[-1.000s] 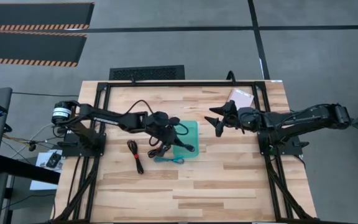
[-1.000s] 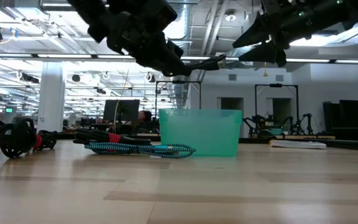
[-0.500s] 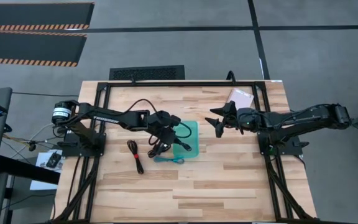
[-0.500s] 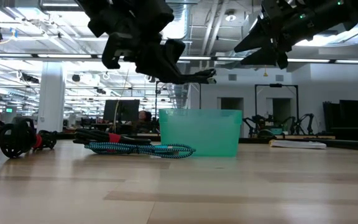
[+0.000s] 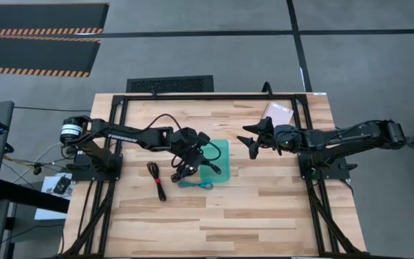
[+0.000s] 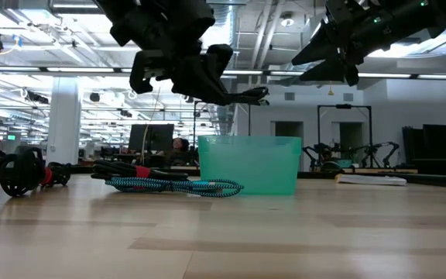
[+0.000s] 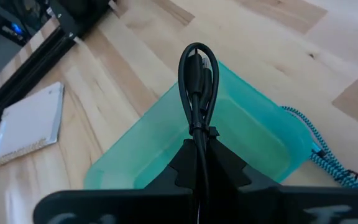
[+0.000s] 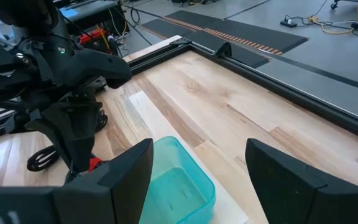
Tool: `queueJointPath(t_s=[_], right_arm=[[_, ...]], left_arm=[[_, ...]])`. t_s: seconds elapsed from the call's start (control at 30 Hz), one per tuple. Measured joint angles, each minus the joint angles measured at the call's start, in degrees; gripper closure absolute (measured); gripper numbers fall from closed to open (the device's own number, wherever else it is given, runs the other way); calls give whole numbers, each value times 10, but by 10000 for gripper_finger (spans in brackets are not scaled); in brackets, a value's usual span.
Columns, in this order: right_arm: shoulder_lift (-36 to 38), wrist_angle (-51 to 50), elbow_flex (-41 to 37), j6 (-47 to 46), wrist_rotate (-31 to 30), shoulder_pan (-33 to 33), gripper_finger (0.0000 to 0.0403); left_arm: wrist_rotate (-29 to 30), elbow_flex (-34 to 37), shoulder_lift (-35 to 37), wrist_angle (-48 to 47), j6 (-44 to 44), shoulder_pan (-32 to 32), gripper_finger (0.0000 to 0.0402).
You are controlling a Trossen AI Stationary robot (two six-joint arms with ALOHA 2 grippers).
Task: Pick and place USB-C Cables
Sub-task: Put the top black charger cable into the green bin
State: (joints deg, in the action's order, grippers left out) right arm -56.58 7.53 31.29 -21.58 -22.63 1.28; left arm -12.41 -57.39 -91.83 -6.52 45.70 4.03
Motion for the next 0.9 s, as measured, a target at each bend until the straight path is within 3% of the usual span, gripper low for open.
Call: queueJointPath(t_s=[0.5,0.9], right_arm=[[0,-14,0,0,0,0,122],[0,-30,0,-10,0,8,122]], left_arm=[[8,-58,-15,-47,50,41,401],[-5,-103,-112,-112,106,25,401]])
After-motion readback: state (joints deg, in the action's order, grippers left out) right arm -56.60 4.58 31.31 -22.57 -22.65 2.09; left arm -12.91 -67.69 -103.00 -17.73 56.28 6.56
